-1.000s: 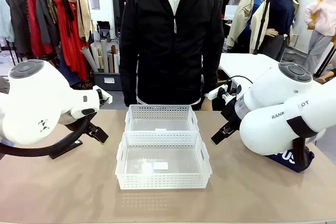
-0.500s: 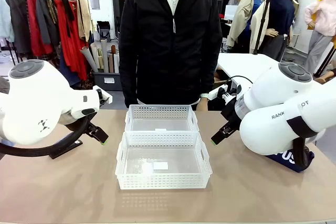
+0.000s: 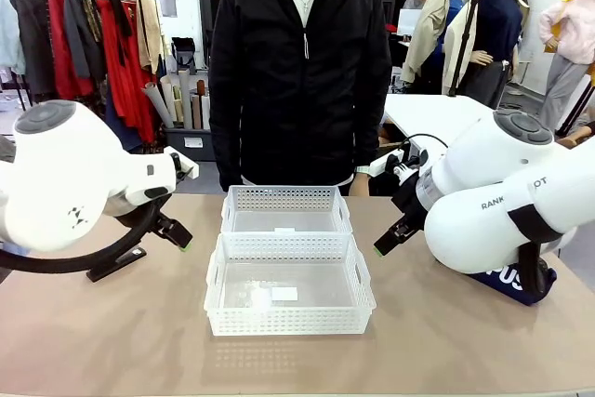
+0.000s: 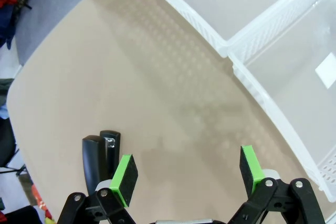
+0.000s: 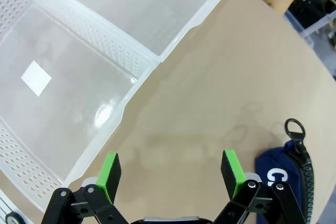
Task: Distribute items into two baskets.
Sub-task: Pick up the Pencil pouch that the person points to.
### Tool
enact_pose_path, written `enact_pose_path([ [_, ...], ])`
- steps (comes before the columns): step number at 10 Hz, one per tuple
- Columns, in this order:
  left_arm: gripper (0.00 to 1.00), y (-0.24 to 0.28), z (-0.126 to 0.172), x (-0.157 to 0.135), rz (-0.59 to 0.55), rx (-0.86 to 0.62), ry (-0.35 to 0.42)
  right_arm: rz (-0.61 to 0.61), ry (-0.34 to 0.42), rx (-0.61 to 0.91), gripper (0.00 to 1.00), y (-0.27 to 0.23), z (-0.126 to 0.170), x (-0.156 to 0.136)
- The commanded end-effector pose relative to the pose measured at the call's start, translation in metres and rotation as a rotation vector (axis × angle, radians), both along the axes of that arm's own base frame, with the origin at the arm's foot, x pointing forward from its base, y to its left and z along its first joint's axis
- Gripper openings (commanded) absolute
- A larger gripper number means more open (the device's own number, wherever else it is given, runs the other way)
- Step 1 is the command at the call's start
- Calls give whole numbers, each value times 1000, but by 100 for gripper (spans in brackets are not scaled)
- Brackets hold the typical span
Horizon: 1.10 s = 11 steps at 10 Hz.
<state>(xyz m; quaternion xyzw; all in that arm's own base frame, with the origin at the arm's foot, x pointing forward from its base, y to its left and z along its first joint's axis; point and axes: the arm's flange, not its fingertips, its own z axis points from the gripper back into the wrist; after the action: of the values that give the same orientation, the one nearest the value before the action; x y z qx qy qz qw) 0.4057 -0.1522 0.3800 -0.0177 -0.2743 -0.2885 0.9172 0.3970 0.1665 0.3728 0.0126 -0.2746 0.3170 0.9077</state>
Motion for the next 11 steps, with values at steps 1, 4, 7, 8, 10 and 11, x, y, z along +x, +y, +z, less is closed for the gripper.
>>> enact_pose_path([
  [1, 100, 15, 33, 10, -21, -46, 46, 19, 29, 58, 100, -16, 25, 12],
  [4, 100, 51, 63, 39, -54, -104, 228, 49, 144, 115, 100, -56, 52, 55],
  [7, 100, 107, 91, 44, -115, -204, 321, 90, 227, 206, 100, -110, 74, 82],
  [8, 100, 124, 104, 36, -135, -243, 313, 88, 225, 243, 100, -126, 83, 78],
  [10, 100, 170, 129, 24, -149, -335, 348, 96, 282, 365, 100, -168, 97, 73],
  [11, 100, 193, 133, 19, -140, -360, 364, 89, 298, 395, 100, -191, 100, 72],
])
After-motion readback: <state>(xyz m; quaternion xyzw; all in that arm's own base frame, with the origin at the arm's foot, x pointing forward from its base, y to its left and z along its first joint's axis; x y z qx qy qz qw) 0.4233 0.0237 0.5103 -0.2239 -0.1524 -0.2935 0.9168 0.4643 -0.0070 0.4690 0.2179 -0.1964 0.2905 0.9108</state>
